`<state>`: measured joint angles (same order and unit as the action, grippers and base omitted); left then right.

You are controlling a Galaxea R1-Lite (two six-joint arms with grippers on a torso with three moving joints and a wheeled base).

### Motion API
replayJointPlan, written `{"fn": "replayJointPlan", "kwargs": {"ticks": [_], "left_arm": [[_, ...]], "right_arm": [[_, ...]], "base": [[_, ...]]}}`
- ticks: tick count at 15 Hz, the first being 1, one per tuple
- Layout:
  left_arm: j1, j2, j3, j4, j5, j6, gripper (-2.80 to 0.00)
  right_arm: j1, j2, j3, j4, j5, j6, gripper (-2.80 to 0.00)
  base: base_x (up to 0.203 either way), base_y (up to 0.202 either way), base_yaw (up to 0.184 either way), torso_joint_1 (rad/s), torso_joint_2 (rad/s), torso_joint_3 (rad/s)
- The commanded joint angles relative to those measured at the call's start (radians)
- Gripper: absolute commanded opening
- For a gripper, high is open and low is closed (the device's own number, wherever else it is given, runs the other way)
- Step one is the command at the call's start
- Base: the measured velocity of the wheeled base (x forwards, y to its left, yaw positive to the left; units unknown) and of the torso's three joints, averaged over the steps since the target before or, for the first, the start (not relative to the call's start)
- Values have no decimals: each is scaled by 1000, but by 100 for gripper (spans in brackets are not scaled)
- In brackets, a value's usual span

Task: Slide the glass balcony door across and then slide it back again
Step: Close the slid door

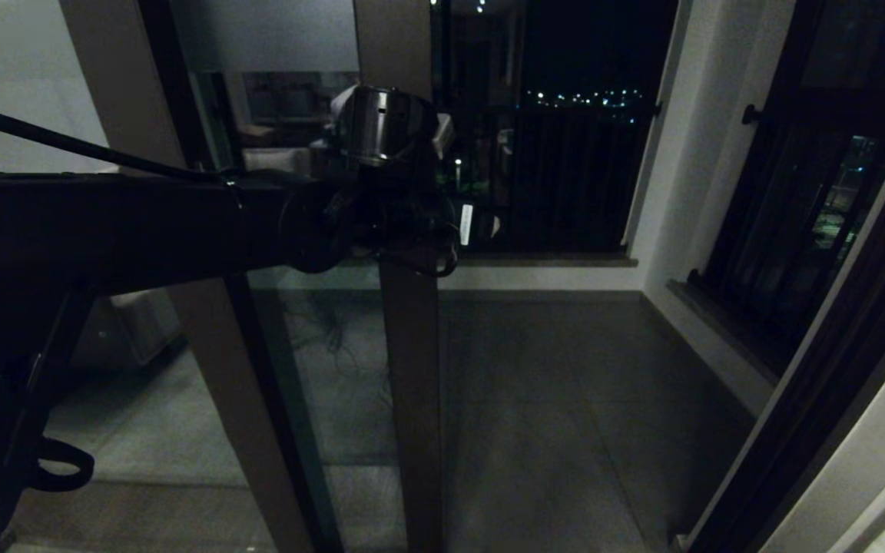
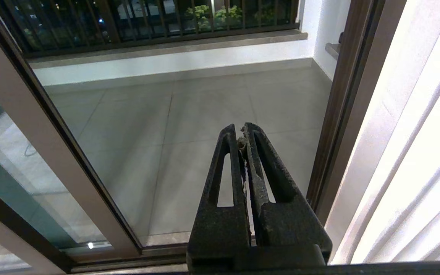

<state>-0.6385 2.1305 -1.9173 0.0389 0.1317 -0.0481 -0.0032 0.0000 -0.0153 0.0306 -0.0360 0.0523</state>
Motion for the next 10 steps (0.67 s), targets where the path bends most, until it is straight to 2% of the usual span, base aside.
{"fn": "replayJointPlan", "kwargs": {"ticks": [1,10], "left_arm": [[-11,16,-9,-4,-4,1,0],[-38,38,-40,-5,-4,2,0]], "right_arm": [[0,2,0,0,0,1,-280],[0,2,0,0,1,1,-280]], "base": [[0,0,0,0,0,0],[0,0,0,0,0,0]]}}
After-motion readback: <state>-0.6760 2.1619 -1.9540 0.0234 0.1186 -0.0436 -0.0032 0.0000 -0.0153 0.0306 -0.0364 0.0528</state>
